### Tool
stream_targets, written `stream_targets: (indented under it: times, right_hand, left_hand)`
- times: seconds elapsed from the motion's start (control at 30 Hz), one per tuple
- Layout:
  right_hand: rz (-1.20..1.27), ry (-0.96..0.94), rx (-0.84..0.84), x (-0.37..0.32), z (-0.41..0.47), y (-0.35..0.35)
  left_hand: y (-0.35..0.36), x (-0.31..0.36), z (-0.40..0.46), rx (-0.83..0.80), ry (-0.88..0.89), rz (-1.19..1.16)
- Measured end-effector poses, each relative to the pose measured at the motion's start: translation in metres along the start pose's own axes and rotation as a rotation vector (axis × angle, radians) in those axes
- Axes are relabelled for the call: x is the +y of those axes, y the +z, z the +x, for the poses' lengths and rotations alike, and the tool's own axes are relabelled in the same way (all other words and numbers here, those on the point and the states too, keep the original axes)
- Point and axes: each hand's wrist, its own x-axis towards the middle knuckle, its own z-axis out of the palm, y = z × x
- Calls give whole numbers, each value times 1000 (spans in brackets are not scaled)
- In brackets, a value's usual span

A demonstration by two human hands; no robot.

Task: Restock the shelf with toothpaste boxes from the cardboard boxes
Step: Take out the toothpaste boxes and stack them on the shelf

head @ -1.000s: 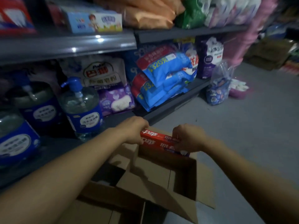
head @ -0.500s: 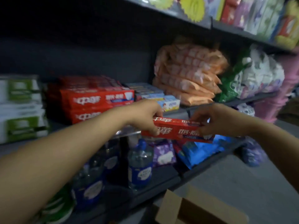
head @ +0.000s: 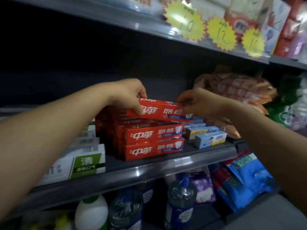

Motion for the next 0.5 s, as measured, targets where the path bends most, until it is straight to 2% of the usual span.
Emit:
stream_targets:
  times: [0.27,0.5]
  right_hand:
    - [14,-13,-48,-5,73,23]
    - [31,-128,-120,13,122,30]
  left_hand:
    - [10,-53,27,10,-126,-87]
    - [18,-64,46,85,-242,-124]
